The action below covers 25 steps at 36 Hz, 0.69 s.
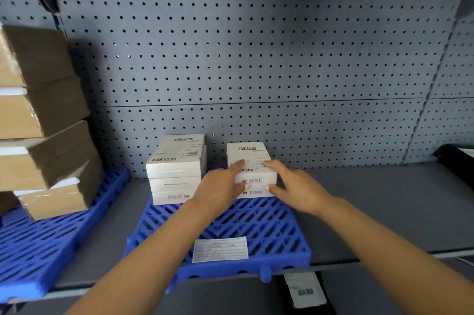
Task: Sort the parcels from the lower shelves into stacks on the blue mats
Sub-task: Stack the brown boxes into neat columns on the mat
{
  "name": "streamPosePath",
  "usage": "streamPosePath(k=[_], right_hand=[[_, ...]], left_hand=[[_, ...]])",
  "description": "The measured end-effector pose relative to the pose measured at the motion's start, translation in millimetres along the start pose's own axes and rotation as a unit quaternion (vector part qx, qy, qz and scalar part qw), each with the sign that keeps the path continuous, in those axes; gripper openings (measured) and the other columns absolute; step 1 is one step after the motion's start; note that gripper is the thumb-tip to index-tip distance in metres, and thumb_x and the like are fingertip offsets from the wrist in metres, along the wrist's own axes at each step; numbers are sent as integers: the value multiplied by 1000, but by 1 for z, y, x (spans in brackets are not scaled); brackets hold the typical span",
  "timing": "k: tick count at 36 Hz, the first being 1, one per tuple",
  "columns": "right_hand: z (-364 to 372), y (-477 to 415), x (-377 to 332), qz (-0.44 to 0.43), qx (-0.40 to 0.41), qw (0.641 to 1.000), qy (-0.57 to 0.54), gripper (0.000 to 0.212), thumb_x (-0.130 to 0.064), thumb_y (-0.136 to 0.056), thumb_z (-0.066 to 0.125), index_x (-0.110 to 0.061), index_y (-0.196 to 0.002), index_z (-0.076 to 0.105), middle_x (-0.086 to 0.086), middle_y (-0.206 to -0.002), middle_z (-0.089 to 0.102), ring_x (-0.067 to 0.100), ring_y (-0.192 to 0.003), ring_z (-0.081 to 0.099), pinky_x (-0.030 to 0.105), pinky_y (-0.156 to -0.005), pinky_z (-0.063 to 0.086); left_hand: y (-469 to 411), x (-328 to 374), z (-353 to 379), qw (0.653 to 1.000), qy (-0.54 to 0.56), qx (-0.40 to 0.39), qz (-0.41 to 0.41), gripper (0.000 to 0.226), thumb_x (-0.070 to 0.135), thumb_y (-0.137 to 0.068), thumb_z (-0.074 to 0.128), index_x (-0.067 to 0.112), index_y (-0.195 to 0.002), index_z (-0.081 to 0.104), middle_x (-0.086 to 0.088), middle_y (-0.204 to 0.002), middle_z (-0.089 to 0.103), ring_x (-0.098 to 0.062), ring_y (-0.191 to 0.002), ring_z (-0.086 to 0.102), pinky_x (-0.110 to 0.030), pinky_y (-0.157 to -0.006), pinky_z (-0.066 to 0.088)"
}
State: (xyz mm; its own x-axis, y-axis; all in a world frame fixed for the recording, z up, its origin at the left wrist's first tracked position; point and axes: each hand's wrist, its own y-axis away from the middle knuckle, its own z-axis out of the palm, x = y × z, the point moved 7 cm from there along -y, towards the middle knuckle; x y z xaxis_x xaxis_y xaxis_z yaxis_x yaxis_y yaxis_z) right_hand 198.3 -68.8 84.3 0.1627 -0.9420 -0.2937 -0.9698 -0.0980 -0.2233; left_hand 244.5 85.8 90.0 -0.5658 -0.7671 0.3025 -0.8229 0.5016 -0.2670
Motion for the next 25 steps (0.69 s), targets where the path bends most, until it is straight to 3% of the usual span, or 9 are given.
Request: streamPosePath(k=[5, 8, 13, 17, 25], right_hand=[[1, -6, 9, -14, 1, 998, -56, 50, -34, -93, 58, -32, -136, 34, 1, -115, 64, 18, -97, 62, 37, -80, 52], [2, -8, 12, -25, 6, 996, -87, 50, -31, -92, 60, -34, -136, 37, -3, -120, 63, 16, -100, 62, 38, -83, 53], [4, -13, 18, -29, 15, 995, -99, 52, -28, -91, 62, -33, -138, 40, -1, -110, 66, 16, -95, 63, 37, -82, 52], [5, -16, 21, -28, 29, 992, -118, 53, -30, -90, 64, -36, -138, 43, -5, -99, 63, 10, -86, 58, 23, -72, 46], [2, -12, 14, -33, 36, 994, -103, 53, -29, -92, 62, -33, -141, 40, -14, -91, 52, 5, -83, 50, 17, -65, 36]], left_hand=[[4, 3, 2, 1000, -27, 14, 7, 68, 38, -95, 54, 27, -152, 18, -10, -112, 61, -25, -101, 56, -26, -77, 38], [5, 0, 5, 999, -50, 10, -4, 69, 42, -95, 54, 28, -152, 17, -11, -114, 59, -26, -104, 54, -30, -81, 41], [2, -1, 7, 998, -65, 3, -19, 68, 41, -95, 52, 30, -152, 16, -11, -116, 58, -27, -107, 53, -32, -87, 42], [0, -3, 8, 998, -60, -20, -30, 70, 40, -95, 53, 30, -152, 13, -12, -121, 55, -28, -112, 51, -33, -94, 42], [-1, -1, 7, 993, -96, -50, -38, 71, 39, -97, 50, 27, -153, 8, -14, -122, 54, -28, -111, 52, -34, -93, 42]])
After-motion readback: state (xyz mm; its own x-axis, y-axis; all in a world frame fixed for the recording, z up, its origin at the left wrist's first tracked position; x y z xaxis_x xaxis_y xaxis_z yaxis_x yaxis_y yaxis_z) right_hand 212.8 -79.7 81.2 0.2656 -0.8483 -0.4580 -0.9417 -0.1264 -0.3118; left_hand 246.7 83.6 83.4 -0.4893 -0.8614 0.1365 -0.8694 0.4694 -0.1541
